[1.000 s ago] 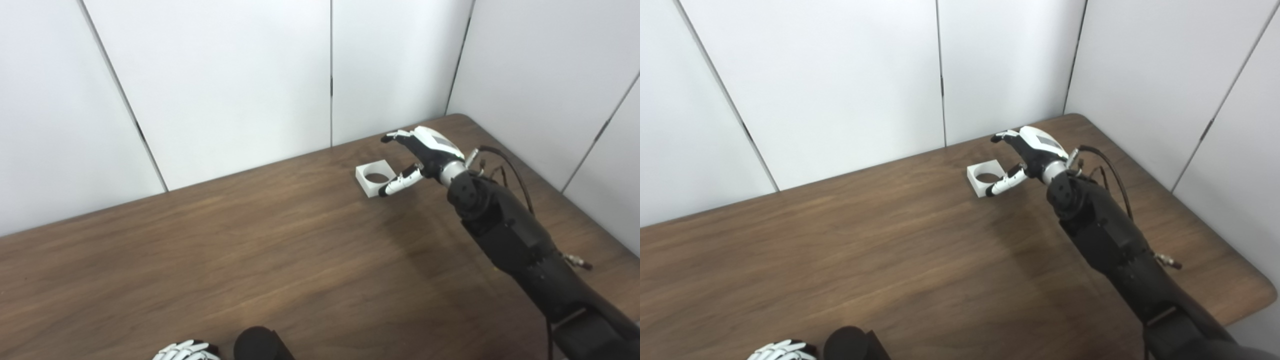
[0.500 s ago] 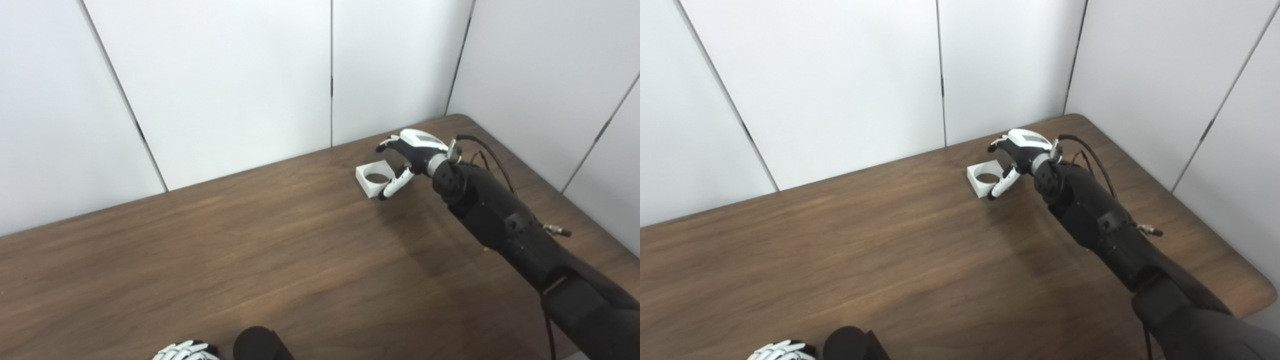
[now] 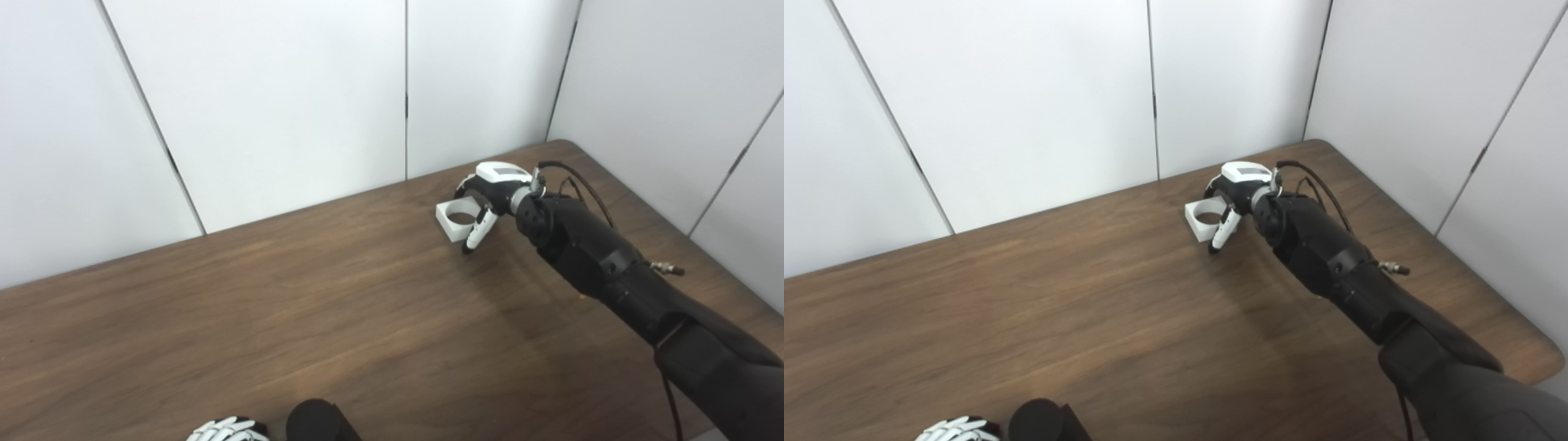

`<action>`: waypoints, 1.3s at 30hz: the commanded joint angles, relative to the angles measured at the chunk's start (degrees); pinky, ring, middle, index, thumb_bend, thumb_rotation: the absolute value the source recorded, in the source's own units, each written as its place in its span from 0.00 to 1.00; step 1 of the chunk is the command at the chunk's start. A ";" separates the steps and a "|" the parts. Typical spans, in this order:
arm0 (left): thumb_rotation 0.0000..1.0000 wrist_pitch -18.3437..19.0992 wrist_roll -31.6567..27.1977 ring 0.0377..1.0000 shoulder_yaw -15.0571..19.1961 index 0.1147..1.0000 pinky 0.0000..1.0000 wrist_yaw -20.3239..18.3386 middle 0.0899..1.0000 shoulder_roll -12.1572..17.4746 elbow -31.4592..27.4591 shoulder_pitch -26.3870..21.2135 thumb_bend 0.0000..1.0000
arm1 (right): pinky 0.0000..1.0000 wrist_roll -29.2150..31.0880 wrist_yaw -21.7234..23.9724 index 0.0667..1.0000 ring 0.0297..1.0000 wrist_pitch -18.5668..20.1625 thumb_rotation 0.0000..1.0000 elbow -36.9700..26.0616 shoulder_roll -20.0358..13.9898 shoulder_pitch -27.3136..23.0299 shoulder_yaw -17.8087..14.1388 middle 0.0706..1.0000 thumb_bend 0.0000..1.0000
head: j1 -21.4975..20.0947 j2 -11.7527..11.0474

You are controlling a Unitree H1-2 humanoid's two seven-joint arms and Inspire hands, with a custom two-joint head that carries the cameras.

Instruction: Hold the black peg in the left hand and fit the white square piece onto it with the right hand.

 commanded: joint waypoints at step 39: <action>0.05 5.10 4.39 0.77 -1.71 0.42 0.80 -5.64 0.70 -2.15 -3.63 -1.07 0.52 | 0.85 -0.97 7.67 0.45 0.88 -8.81 0.13 -31.72 -6.92 6.24 -3.73 0.76 0.52 | 11.81 6.33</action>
